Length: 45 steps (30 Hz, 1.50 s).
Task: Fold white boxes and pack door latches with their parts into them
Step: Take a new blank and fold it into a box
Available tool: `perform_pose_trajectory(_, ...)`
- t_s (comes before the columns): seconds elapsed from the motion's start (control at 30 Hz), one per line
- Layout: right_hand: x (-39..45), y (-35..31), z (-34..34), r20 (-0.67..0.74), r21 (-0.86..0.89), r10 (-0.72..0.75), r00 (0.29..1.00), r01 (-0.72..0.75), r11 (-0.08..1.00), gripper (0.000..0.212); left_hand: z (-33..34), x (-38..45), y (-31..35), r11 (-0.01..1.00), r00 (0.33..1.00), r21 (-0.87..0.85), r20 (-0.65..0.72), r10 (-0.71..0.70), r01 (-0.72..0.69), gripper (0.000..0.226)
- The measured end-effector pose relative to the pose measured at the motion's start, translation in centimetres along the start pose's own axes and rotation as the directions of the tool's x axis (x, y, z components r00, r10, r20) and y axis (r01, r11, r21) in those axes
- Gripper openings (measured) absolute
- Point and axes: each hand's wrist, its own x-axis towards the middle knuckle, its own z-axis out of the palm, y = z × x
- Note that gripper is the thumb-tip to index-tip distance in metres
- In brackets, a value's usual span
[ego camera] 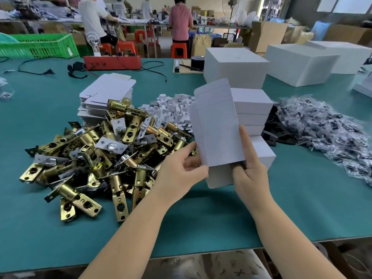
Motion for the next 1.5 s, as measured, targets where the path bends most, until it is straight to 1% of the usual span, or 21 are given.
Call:
perform_pose_trajectory(0.07, 0.0, -0.1, -0.1, 0.003, 0.005, -0.003, 1.0, 0.003, 1.0, 0.089, 0.4, 0.2, 0.1, 0.994, 0.999, -0.11, -0.031, -0.026, 0.022, 0.044)
perform_pose_trajectory(0.13, 0.0, -0.1, 0.0, 0.009, -0.008, -0.015, 1.0, 0.015, 1.0, 0.09, 1.0, 0.6, 0.6, 0.976, 0.99, -0.215, -0.124, -0.069, 0.041, 0.037)
perform_pose_trajectory(0.2, -0.1, -0.1, 0.2, 0.013, -0.025, -0.041, 0.999, 0.041, 0.999, 0.088, 1.4, 1.1, 1.1, 0.976, 0.975, -0.213, -0.205, -0.087, 0.042, 0.036)
perform_pose_trajectory(0.27, 0.0, 0.3, 0.1, 0.004, -0.041, -0.054, 0.999, 0.055, 0.998, 0.085, 1.7, 1.5, 1.6, 0.99, 0.969, -0.133, -0.233, -0.08, 0.05, 0.034)
perform_pose_trajectory(0.33, 0.3, 0.6, -0.2, -0.009, -0.037, -0.036, 0.999, 0.036, 0.999, 0.08, 1.6, 2.1, 2.1, 0.999, 0.976, -0.027, -0.213, -0.051, 0.047, 0.019)
perform_pose_trajectory(0.4, 0.3, 0.7, -0.6, 0.021, 0.032, -0.025, 0.999, 0.025, 0.999, 0.073, 1.1, 2.7, 2.6, 0.998, 0.981, 0.032, -0.186, -0.048, 0.055, 0.005)
perform_pose_trajectory(0.47, 0.0, 0.5, -0.8, 0.053, 0.177, -0.005, 0.999, -0.004, 0.984, 0.062, 0.4, 3.3, 2.6, 0.994, 0.986, 0.049, -0.144, -0.089, 0.097, 0.007)
perform_pose_trajectory(0.5, 0.0, 0.5, -1.0, 0.039, 0.239, 0.024, 0.999, -0.032, 0.971, 0.059, 0.1, 3.4, 2.5, 0.99, 0.986, 0.053, -0.114, -0.121, 0.127, 0.007)
perform_pose_trajectory(0.57, 0.6, 0.4, -1.5, -0.01, 0.302, 0.109, 0.994, -0.101, 0.948, 0.06, -0.1, 3.1, 2.2, 0.98, 0.98, 0.035, -0.051, -0.194, 0.196, 0.007)
perform_pose_trajectory(0.6, 0.9, 0.3, -1.7, -0.01, 0.309, 0.156, 0.988, -0.145, 0.94, 0.058, 0.0, 3.0, 2.0, 0.975, 0.974, 0.014, -0.024, -0.224, 0.224, 0.009)
perform_pose_trajectory(0.67, 1.3, 0.3, -2.1, 0.0, 0.3, 0.238, 0.971, -0.227, 0.927, 0.044, 0.4, 2.7, 1.7, 0.965, 0.966, -0.036, 0.032, -0.258, 0.259, 0.01)
perform_pose_trajectory(0.77, 1.3, 0.4, -2.2, -0.061, 0.264, 0.283, 0.957, -0.258, 0.929, 0.044, 0.7, 2.5, 1.4, 0.941, 0.95, -0.146, 0.107, -0.292, 0.306, 0.016)
perform_pose_trajectory(0.83, 1.3, 0.7, -2.2, -0.073, 0.241, 0.29, 0.954, -0.265, 0.934, 0.04, 0.6, 2.4, 1.3, 0.93, 0.945, -0.18, 0.123, -0.302, 0.32, 0.012)
perform_pose_trajectory(0.9, 1.3, 0.8, -2.2, -0.04, 0.242, 0.301, 0.953, -0.283, 0.928, 0.032, 0.7, 2.4, 1.3, 0.93, 0.95, -0.194, 0.076, -0.302, 0.311, 0.014)
perform_pose_trajectory(0.97, 1.3, 0.7, -1.9, 0.034, 0.255, 0.298, 0.954, -0.296, 0.92, 0.023, 1.1, 2.6, 1.3, 0.934, 0.956, -0.233, -0.042, -0.289, 0.272, 0.019)
perform_pose_trajectory(1.03, 1.1, 0.7, -1.5, 0.064, 0.244, 0.31, 0.949, -0.316, 0.917, 0.025, 1.4, 2.7, 1.0, 0.944, 0.957, -0.266, -0.16, -0.242, 0.194, 0.027)
perform_pose_trajectory(1.07, 1.1, 0.6, -1.3, 0.054, 0.234, 0.333, 0.941, -0.336, 0.912, 0.029, 1.5, 2.7, 0.8, 0.949, 0.956, -0.264, -0.189, -0.225, 0.171, 0.029)
perform_pose_trajectory(1.17, 1.3, 0.4, -1.2, -0.055, 0.219, 0.391, 0.919, -0.371, 0.902, 0.042, 1.8, 2.4, 0.5, 0.961, 0.96, -0.213, -0.175, -0.217, 0.178, 0.023)
perform_pose_trajectory(1.27, 1.4, 0.6, -1.4, -0.131, 0.087, 0.345, 0.929, -0.336, 0.938, 0.046, 2.2, 2.3, 0.3, 0.965, 0.961, -0.17, -0.157, -0.227, 0.2, 0.024)
perform_pose_trajectory(1.4, 1.4, 0.8, -1.5, -0.165, -0.053, 0.28, 0.946, -0.292, 0.955, 0.041, 2.8, 2.2, 0.0, 0.974, 0.96, -0.117, -0.181, -0.215, 0.197, 0.029)
perform_pose_trajectory(1.5, 1.5, 0.8, -1.6, -0.179, -0.073, 0.268, 0.947, -0.285, 0.956, 0.036, 3.1, 2.1, 0.0, 0.976, 0.959, -0.109, -0.192, -0.207, 0.189, 0.03)
